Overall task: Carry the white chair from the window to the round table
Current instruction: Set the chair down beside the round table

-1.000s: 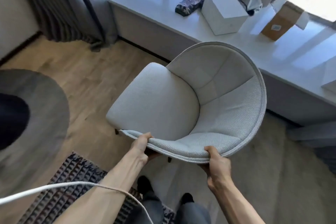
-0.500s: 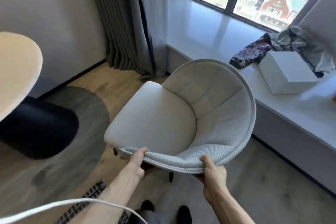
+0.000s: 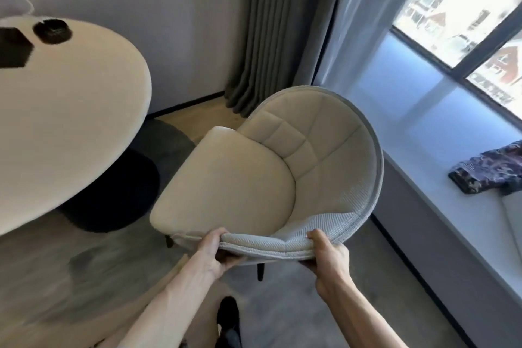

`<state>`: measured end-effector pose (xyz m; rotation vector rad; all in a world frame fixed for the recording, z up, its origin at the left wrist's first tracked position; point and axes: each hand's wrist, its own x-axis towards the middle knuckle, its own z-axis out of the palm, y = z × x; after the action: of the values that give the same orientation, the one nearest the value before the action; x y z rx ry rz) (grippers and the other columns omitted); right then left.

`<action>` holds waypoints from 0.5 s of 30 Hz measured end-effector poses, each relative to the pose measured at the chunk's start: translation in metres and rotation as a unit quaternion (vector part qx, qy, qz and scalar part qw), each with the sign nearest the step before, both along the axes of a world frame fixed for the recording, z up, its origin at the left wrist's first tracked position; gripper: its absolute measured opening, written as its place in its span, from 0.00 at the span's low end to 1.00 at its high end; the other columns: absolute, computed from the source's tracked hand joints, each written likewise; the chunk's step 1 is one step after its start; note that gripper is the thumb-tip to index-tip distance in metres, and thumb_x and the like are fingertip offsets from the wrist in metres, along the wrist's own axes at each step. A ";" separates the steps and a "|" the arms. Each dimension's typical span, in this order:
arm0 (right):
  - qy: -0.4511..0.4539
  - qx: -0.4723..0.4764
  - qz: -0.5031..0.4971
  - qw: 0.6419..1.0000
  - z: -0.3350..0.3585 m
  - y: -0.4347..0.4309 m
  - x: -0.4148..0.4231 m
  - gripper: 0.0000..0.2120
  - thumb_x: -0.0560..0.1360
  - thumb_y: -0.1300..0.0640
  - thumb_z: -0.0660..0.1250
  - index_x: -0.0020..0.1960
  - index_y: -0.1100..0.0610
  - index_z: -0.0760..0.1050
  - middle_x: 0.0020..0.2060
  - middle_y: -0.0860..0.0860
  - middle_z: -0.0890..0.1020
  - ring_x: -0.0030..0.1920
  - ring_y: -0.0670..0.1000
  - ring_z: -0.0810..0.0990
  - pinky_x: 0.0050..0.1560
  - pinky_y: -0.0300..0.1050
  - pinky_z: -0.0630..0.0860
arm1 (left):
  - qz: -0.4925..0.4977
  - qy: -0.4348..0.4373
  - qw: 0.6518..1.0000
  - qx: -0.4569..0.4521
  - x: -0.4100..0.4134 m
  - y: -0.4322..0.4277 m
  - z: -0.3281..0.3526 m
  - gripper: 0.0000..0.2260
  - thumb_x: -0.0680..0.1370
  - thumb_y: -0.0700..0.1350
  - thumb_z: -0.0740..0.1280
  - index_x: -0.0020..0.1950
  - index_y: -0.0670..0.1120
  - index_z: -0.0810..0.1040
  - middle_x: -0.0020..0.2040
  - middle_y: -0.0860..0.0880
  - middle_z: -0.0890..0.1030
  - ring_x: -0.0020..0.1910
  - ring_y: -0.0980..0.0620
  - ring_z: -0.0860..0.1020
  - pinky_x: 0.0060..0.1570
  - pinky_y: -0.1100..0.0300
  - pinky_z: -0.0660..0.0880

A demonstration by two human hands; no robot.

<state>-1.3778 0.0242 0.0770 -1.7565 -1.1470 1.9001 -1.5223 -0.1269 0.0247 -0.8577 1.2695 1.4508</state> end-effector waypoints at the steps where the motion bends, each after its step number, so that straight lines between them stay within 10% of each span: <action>1: -0.005 -0.002 0.014 1.000 -0.006 0.006 -0.023 0.07 0.74 0.66 0.68 0.50 0.68 0.78 0.41 0.63 0.83 0.40 0.58 0.84 0.33 0.49 0.84 | 0.010 -0.004 1.000 -0.001 -0.020 0.001 -0.008 0.05 0.73 0.39 0.62 0.37 0.41 0.72 0.35 0.41 0.75 0.37 0.41 0.77 0.28 0.43 0.80; 15: -0.048 0.010 0.090 0.995 -0.042 0.065 -0.100 0.08 0.73 0.64 0.69 0.50 0.66 0.79 0.40 0.60 0.84 0.42 0.59 0.83 0.47 0.59 0.82 | 0.074 -0.032 0.996 0.034 -0.062 0.030 -0.045 0.03 0.75 0.38 0.64 0.43 0.39 0.73 0.40 0.39 0.77 0.41 0.42 0.78 0.34 0.45 0.81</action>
<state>-1.4774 0.0895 0.0346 -1.8045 -1.3979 1.9146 -1.5845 -0.0970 -0.0199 -0.9610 1.1223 1.5610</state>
